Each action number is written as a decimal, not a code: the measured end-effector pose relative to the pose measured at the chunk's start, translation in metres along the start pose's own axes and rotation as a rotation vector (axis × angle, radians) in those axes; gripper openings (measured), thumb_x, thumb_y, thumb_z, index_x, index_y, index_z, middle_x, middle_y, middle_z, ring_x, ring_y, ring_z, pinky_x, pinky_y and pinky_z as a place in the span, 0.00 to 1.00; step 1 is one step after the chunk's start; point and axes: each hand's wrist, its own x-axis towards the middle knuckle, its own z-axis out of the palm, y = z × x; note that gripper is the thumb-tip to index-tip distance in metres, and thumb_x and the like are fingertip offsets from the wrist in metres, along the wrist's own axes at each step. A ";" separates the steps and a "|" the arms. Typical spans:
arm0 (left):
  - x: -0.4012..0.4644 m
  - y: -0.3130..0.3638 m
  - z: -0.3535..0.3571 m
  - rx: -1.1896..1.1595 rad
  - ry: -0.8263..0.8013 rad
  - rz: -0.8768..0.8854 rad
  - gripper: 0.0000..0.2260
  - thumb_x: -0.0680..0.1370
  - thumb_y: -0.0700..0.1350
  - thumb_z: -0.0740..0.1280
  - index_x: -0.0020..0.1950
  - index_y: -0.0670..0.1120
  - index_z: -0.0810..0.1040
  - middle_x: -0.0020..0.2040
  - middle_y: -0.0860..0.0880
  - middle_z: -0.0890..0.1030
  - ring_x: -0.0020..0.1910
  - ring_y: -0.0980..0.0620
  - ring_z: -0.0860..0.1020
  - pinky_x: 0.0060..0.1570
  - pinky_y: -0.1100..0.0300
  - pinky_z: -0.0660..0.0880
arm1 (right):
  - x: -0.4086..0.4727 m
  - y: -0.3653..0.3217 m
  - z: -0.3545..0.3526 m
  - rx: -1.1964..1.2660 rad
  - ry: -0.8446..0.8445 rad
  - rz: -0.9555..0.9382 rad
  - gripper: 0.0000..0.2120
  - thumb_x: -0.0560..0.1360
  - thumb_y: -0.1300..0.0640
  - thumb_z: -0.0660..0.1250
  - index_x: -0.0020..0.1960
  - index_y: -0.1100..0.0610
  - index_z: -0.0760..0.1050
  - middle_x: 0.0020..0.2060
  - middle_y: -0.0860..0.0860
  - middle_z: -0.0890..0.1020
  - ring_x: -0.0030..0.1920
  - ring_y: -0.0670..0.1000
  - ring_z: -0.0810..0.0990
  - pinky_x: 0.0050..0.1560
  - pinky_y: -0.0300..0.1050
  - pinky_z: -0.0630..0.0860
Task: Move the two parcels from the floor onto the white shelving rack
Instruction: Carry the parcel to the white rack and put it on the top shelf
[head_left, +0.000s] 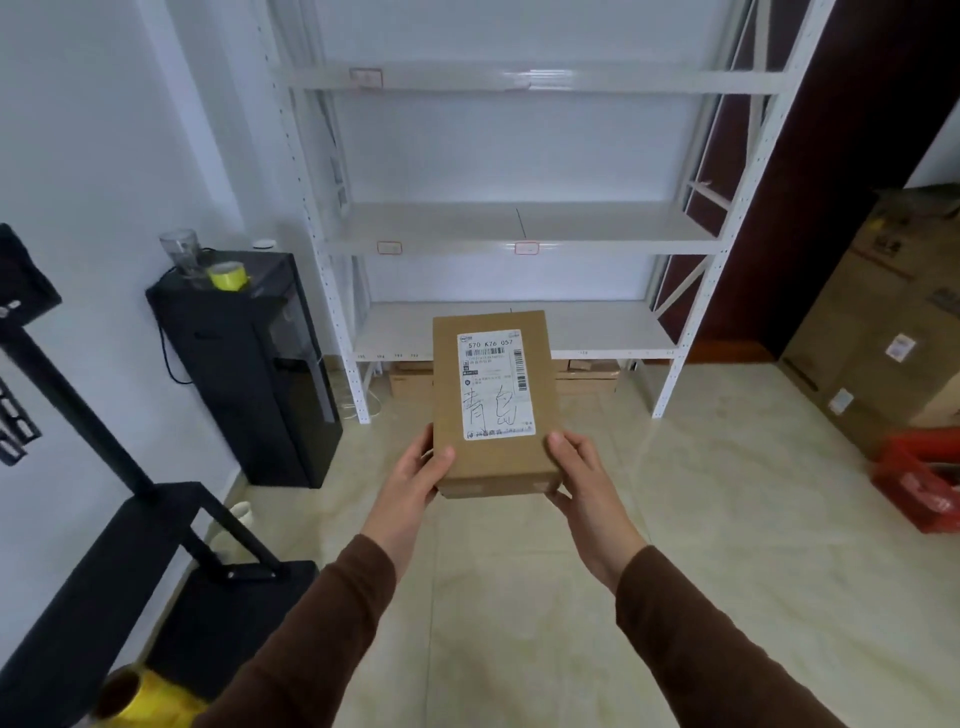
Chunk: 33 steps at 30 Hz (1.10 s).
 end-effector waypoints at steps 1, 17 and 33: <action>0.020 0.005 -0.003 0.002 -0.010 0.003 0.23 0.81 0.49 0.65 0.76 0.53 0.69 0.64 0.56 0.82 0.60 0.60 0.81 0.58 0.64 0.75 | 0.018 -0.005 0.006 -0.001 0.002 -0.007 0.32 0.70 0.38 0.70 0.68 0.55 0.72 0.60 0.49 0.82 0.56 0.44 0.81 0.60 0.45 0.73; 0.350 0.068 -0.035 -0.006 0.095 -0.001 0.20 0.80 0.50 0.66 0.73 0.54 0.70 0.59 0.58 0.81 0.58 0.58 0.78 0.54 0.63 0.74 | 0.359 -0.062 0.057 0.059 -0.010 -0.024 0.21 0.80 0.46 0.66 0.69 0.55 0.73 0.64 0.52 0.80 0.58 0.45 0.78 0.70 0.55 0.70; 0.623 0.152 -0.139 0.003 0.154 0.139 0.15 0.79 0.49 0.68 0.66 0.54 0.75 0.57 0.58 0.85 0.61 0.55 0.81 0.61 0.59 0.75 | 0.640 -0.122 0.179 0.015 -0.081 -0.176 0.20 0.80 0.46 0.65 0.69 0.50 0.70 0.63 0.48 0.80 0.60 0.43 0.79 0.62 0.47 0.74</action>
